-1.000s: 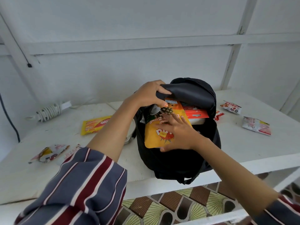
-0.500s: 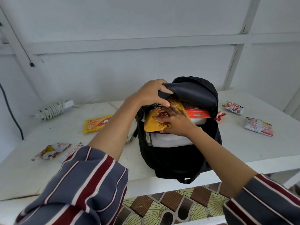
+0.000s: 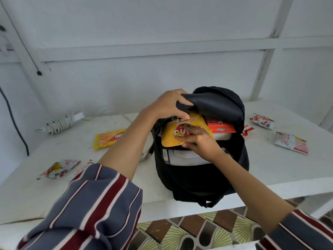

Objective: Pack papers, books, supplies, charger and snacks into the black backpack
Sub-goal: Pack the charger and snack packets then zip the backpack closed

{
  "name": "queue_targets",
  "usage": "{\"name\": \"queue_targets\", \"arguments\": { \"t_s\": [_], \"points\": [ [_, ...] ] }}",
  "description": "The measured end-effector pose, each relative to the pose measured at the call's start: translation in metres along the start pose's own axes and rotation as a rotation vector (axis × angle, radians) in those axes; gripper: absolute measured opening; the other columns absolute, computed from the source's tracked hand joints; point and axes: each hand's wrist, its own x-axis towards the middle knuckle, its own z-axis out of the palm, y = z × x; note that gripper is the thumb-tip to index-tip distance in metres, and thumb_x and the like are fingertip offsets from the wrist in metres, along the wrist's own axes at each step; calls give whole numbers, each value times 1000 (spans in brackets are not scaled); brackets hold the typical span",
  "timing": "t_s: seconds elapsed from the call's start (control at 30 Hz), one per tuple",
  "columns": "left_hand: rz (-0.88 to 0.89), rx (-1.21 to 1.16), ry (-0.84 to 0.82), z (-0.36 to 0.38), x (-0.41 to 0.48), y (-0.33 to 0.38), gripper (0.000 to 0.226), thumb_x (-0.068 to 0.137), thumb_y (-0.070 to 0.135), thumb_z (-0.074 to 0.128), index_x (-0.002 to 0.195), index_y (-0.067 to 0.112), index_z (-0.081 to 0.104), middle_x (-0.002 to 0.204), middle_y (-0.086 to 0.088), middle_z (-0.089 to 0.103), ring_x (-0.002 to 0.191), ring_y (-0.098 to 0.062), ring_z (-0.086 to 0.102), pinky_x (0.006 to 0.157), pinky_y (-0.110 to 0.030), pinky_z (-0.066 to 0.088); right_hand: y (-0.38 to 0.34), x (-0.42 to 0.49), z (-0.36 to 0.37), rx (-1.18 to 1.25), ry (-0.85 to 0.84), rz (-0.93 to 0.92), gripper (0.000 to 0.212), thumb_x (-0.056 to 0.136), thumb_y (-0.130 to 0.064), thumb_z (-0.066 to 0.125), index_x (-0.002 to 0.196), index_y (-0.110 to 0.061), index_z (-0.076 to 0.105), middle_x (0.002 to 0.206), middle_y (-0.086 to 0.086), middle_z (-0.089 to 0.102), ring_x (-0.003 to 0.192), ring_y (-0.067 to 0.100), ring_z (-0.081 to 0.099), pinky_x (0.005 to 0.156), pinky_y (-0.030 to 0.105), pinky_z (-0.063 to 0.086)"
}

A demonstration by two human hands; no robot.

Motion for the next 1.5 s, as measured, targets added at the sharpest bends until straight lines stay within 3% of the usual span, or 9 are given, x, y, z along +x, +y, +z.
{"name": "queue_targets", "arguments": {
  "t_s": [0.73,0.87,1.03,1.13,1.2,1.27,1.33,1.43,1.5],
  "points": [
    [-35,-5,-49,0,-1,-1,39,73,19,77,111,17,68,124,2,51,111,-15,49,96,-28,41,-17,26,0,-121,-181,121,40,95,-39,48,135,-42,44,154,1,24,144,19,13,117,38,4],
    [-62,-43,-144,5,-4,0,28,74,19,77,101,21,73,130,4,48,114,-12,45,97,-26,36,-14,3,-6,-37,-36,7,50,88,-32,61,136,-30,47,148,3,38,140,20,26,116,37,10],
    [-78,22,-244,17,-11,-2,22,75,25,76,96,23,75,136,7,44,123,-13,40,100,-29,32,-6,-43,-16,111,100,-77,42,84,-23,68,125,-18,60,131,2,57,125,18,50,103,35,42],
    [-105,80,-258,22,-17,4,18,76,37,72,88,23,76,131,9,51,127,-15,38,111,-45,21,-7,-62,-30,198,264,-74,32,82,-15,69,114,-11,67,115,1,67,110,13,61,97,28,48],
    [-107,14,-208,23,-22,8,23,77,42,70,79,19,75,113,9,61,113,-10,50,108,-44,26,-12,-68,-43,304,396,-46,26,80,-6,67,106,-7,70,105,-2,68,100,8,64,92,16,47],
    [-94,-140,-77,23,-29,13,25,79,39,70,74,15,72,89,6,65,85,-1,57,88,-25,40,-16,-70,-61,381,531,3,23,80,3,64,99,-7,71,97,-4,69,94,1,63,87,10,46],
    [-99,-269,80,24,-34,18,25,84,36,66,76,13,68,79,6,63,72,2,55,70,-15,40,-22,-70,-80,487,632,76,24,82,5,60,96,-12,69,92,-17,69,90,-7,62,83,9,45],
    [-138,-353,249,26,-42,20,19,88,37,60,82,20,61,84,3,61,75,-6,59,67,-14,44,-26,-63,-106,532,704,205,22,86,1,56,97,-12,69,85,-28,67,83,-11,59,75,4,41],
    [-222,-419,195,26,-48,23,17,90,40,56,90,23,57,96,2,60,76,-13,65,70,-22,51,-23,-54,-119,478,609,285,24,88,-5,56,107,-14,68,96,-9,69,84,0,59,73,3,39]
  ]
}}
